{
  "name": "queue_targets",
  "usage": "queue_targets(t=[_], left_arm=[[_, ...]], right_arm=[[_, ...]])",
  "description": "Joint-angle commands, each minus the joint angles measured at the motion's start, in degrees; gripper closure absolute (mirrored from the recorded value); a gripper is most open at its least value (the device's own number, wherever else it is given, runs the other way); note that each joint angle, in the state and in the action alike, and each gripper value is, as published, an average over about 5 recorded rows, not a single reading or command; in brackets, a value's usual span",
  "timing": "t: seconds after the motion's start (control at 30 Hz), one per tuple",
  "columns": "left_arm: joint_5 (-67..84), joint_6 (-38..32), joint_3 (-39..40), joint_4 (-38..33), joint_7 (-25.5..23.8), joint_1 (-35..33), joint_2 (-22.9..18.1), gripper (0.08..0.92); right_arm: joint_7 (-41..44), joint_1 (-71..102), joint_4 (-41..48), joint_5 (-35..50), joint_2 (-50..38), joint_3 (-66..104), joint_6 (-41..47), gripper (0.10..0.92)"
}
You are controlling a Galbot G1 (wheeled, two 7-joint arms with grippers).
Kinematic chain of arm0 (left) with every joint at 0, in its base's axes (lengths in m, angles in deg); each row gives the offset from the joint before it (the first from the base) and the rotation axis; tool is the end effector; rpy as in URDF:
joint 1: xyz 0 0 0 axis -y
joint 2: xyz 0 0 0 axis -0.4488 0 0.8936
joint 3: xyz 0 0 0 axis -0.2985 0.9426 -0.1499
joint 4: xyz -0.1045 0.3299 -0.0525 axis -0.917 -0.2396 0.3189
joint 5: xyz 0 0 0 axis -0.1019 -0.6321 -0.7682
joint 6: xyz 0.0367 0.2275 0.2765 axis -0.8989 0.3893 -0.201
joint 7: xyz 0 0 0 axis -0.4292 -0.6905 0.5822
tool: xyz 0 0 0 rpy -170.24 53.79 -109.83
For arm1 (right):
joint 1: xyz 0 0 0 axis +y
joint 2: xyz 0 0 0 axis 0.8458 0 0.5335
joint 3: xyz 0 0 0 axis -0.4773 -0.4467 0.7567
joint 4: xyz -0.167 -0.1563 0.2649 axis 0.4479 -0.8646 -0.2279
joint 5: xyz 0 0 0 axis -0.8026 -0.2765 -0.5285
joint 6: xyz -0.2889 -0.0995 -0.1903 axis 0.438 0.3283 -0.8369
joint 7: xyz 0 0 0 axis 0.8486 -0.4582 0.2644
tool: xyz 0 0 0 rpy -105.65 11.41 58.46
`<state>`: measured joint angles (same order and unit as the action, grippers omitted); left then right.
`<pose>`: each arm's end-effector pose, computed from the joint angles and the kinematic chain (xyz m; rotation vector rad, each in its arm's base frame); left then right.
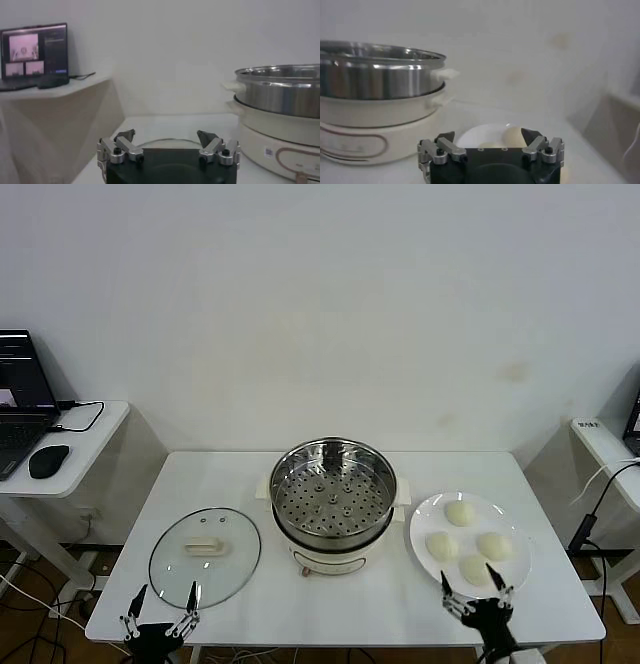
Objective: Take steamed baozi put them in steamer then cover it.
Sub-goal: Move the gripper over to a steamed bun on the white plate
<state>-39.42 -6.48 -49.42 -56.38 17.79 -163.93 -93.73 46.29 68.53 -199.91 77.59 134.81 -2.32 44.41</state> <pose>0.0955 0.0745 -0.3359 0.1473 -2.9899 -0.1939 0.1602 -0.1282 -0.3154 0.0985 -2.8795 0.7331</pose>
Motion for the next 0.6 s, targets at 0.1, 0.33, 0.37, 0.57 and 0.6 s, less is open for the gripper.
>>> queue_targets(t=[0.1,0.33,0.37,0.57,0.6], left_arm=[[-2.6,2.3,-2.3,-0.2,-0.7,2.0,0.7,0.177],[-3.9,2.4,-2.5,0.1,-0.6,2.1,0.4,0.177],[-4.1,2.4,-2.5,0.1,-0.6,2.2,0.3,0.177],[-4.9,2.4,-2.5,-0.2,-0.3,2.5,-0.1,0.177],[-4.8,2.4,-2.7,-0.2,-0.2,2.5,-0.1,0.177]], right_arm=[[6.5,-8.6,4.0,-19.7,-14.8,5.3,2.5,0.203],[18.4,-16.9,11.3,-21.0,-29.4,2.0,2.7,0.203],[20.5,-18.7,12.5,-20.7,-31.8,0.6,2.7,0.203],[30.6,-31.8,19.0,-15.2,-43.2,-12.4,4.9,0.203],[32.2,-34.0,20.2,-14.2,-44.3,-14.8,5.4,0.203]])
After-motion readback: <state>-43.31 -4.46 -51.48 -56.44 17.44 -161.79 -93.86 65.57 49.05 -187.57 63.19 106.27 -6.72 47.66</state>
